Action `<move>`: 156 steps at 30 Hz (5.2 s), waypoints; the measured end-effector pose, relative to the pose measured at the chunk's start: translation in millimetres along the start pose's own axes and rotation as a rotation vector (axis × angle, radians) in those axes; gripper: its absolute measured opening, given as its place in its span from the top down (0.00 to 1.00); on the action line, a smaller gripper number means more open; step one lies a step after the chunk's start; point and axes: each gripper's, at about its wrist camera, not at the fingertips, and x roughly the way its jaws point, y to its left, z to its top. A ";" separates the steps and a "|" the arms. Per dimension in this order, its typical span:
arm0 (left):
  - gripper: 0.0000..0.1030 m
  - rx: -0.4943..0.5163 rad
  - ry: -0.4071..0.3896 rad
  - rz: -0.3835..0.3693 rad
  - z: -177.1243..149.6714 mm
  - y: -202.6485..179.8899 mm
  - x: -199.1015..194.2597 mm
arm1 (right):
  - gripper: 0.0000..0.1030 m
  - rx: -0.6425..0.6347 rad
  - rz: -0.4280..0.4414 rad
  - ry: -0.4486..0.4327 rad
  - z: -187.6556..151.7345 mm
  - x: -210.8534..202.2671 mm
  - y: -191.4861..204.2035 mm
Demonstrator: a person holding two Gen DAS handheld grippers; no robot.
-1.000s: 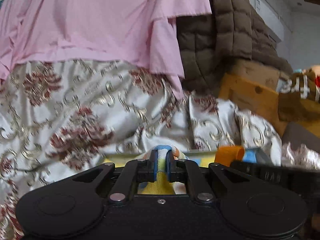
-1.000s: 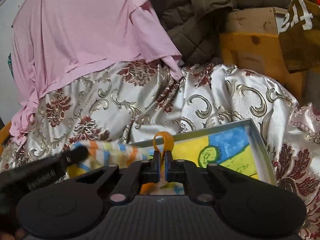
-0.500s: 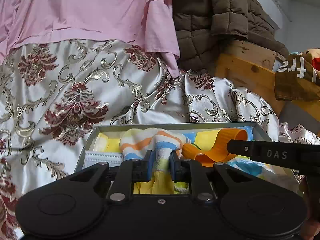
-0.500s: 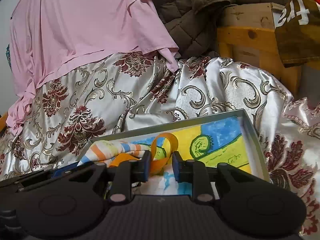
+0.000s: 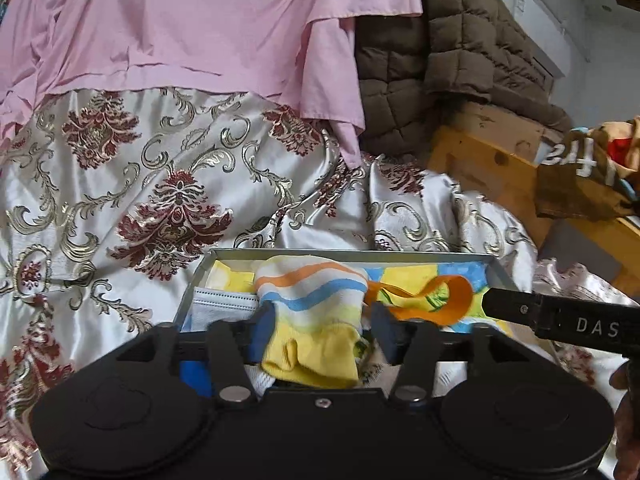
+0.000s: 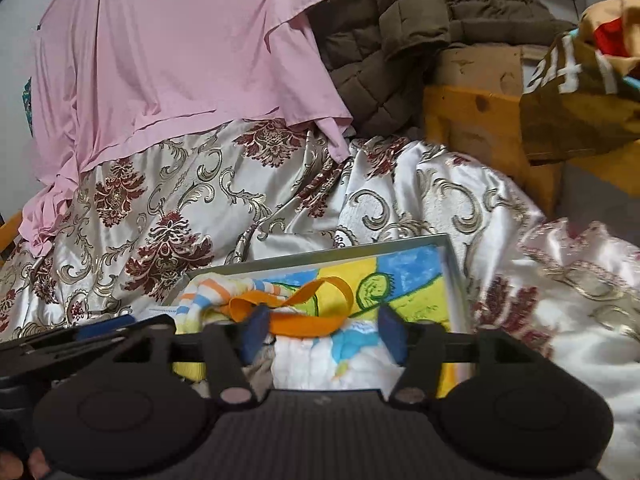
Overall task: Organize soft objects
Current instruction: 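Open both tools to drop the sock and clip into the tray, then move both tools back toward the remaining items beside the tray, then grasp the white tissue with the left tool while the right tool grasps the grey cloth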
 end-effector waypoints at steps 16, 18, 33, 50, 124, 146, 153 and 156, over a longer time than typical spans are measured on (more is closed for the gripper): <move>0.20 -0.011 -0.050 -0.016 -13.4 -3.9 -112.5 | 0.03 -0.092 -0.013 -0.088 -9.2 -117.9 27.9; 0.18 -0.014 -0.054 -0.026 -15.0 -5.1 -127.0 | 0.01 -0.103 -0.007 -0.091 -13.8 -131.0 31.4; 0.03 0.001 -0.138 -0.003 -55.3 -9.8 -228.9 | 0.00 -0.102 -0.001 -0.164 -62.9 -216.7 51.1; 0.01 0.037 -0.154 0.071 -132.0 3.5 -282.5 | 0.00 -0.054 -0.110 -0.206 -163.8 -262.1 64.0; 0.01 -0.192 0.033 0.192 -139.7 126.6 -187.3 | 0.00 -0.243 0.047 -0.005 -136.0 -150.6 107.9; 0.01 -0.229 0.055 0.169 -135.7 165.1 -143.1 | 0.00 -0.334 0.070 0.149 -99.3 -53.8 147.0; 0.01 -0.251 0.009 0.056 -142.5 168.7 -136.4 | 0.00 -0.300 0.107 0.177 -93.6 -37.3 151.0; 0.01 -0.240 0.002 0.021 -146.0 166.9 -134.1 | 0.00 -0.257 0.101 0.197 -92.9 -27.0 148.1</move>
